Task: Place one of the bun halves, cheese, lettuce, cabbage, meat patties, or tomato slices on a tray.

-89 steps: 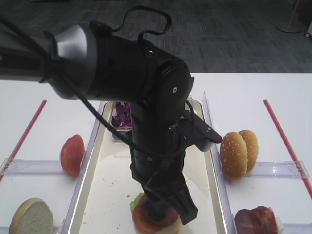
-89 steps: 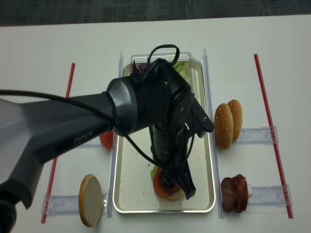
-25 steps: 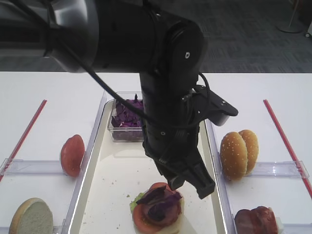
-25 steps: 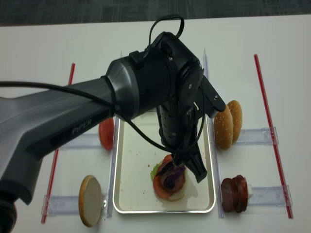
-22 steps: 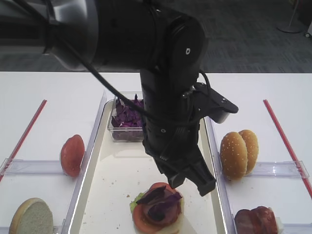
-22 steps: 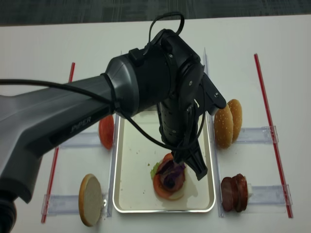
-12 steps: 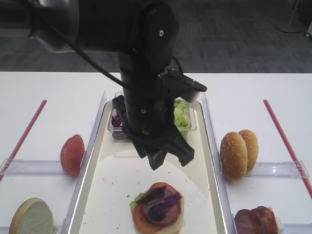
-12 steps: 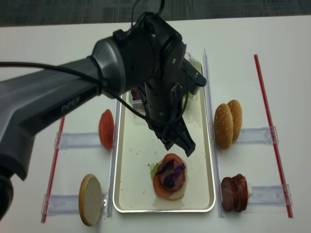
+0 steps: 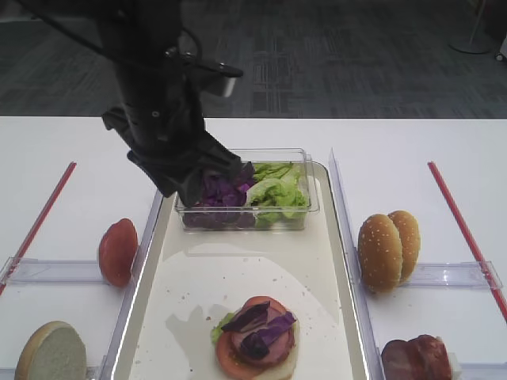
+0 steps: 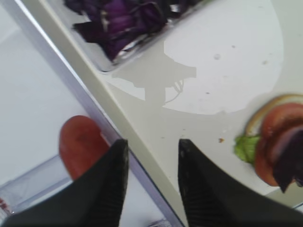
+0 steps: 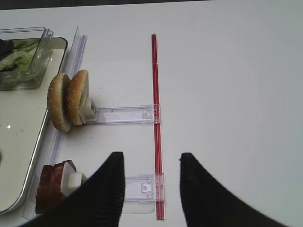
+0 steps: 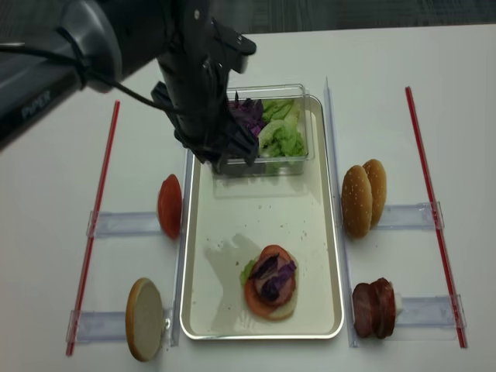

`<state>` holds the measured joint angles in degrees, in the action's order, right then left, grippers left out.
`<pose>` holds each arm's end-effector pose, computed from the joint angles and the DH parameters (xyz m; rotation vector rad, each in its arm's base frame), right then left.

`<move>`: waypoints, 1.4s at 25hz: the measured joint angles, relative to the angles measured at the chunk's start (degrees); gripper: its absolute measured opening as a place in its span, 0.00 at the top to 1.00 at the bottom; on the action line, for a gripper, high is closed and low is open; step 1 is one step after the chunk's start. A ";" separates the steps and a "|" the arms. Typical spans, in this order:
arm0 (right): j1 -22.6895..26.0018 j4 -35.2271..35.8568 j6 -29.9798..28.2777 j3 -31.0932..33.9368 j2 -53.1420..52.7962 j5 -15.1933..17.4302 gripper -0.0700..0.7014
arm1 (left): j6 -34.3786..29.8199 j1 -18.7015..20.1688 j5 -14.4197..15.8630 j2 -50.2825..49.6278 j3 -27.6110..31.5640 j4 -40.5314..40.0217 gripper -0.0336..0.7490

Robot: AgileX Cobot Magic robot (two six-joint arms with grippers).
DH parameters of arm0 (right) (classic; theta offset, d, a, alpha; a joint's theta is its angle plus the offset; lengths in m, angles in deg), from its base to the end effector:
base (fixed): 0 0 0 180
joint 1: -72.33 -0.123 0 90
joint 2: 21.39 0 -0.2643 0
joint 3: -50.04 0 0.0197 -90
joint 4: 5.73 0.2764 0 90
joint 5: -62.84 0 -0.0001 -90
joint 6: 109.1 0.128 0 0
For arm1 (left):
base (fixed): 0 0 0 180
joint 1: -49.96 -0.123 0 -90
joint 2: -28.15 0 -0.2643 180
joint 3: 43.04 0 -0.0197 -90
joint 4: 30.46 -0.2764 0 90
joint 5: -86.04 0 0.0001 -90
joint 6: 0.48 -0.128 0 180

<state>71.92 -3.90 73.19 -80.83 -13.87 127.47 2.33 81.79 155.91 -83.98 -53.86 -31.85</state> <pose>0.0673 0.0042 0.2595 0.0320 2.1168 0.0667 0.3363 -0.2053 0.2065 0.7580 2.8897 -0.0352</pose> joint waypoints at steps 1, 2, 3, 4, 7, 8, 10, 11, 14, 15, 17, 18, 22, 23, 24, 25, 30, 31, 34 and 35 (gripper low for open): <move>0.00 0.00 0.00 0.00 0.00 0.00 0.50 | 0.11 -1.57 0.00 0.25 0.00 -0.26 0.65; 0.00 0.00 0.00 0.00 0.00 0.00 0.50 | 0.11 -2.96 0.10 0.51 0.00 -0.56 0.64; 0.00 0.00 0.00 0.00 0.00 0.00 0.50 | 0.19 -4.61 0.10 0.52 0.00 -0.96 0.62; 0.00 0.00 0.00 0.00 0.00 0.00 0.50 | 0.19 -6.25 0.10 0.62 0.00 -1.08 0.61; 0.00 0.00 0.00 0.00 0.00 0.00 0.50 | 0.45 -10.68 0.10 0.62 0.00 -1.36 0.58; 0.00 0.00 0.00 0.00 0.00 0.00 0.50 | 0.58 -12.11 0.10 0.62 0.00 -1.46 0.58; 0.00 0.00 0.00 0.00 0.00 0.00 0.50 | 1.12 -14.62 0.10 0.62 0.00 -1.60 0.58; 0.00 0.00 0.00 0.00 0.00 0.00 0.50 | 1.21 -15.92 0.10 0.62 0.00 -1.87 0.57; 0.00 0.00 0.00 0.00 0.00 0.00 0.50 | 1.35 -19.43 0.10 0.62 0.00 -2.83 0.55; 0.00 0.00 0.00 0.00 0.00 0.00 0.50 | 1.35 -20.54 0.10 0.62 0.00 -2.92 0.54; 0.00 0.00 0.00 0.00 0.00 0.00 0.50 | 1.42 -22.32 0.14 0.62 0.00 -3.08 0.50; 0.00 0.00 0.00 0.00 0.00 0.00 0.50 | 1.42 -23.14 0.14 0.62 0.00 -3.32 0.48; 0.00 0.00 -0.10 0.00 0.00 0.00 0.50 | 1.56 -25.12 0.28 0.62 0.00 -3.67 0.42; 0.00 0.00 -0.10 0.00 0.00 0.00 0.50 | 1.56 -25.38 0.28 0.62 0.00 -3.81 0.41; 0.00 0.00 -0.10 0.00 0.00 0.00 0.50 | 1.56 -25.64 0.28 0.62 0.00 -3.81 0.41; 0.00 0.00 -0.10 0.00 0.00 0.09 0.50 | 1.56 -25.63 0.28 0.83 0.41 -3.81 0.40; 0.00 0.00 -0.21 0.00 0.00 0.09 0.50 | 1.56 -25.76 0.18 4.72 6.86 -3.67 0.40; 0.00 0.00 -0.21 0.00 0.00 0.09 0.50 | 1.56 -25.87 0.18 6.31 8.69 -3.37 0.40; 0.00 0.00 -0.21 0.00 0.00 0.09 0.50 | 1.56 -26.14 -1.18 12.02 14.75 -2.50 0.40; 0.00 0.00 -0.21 0.00 0.00 0.09 0.50 | 1.56 -26.14 -2.02 14.44 16.68 -2.15 0.40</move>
<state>71.92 -3.90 72.98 -80.83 -13.87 127.55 3.90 55.65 153.89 -69.55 -37.19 -33.99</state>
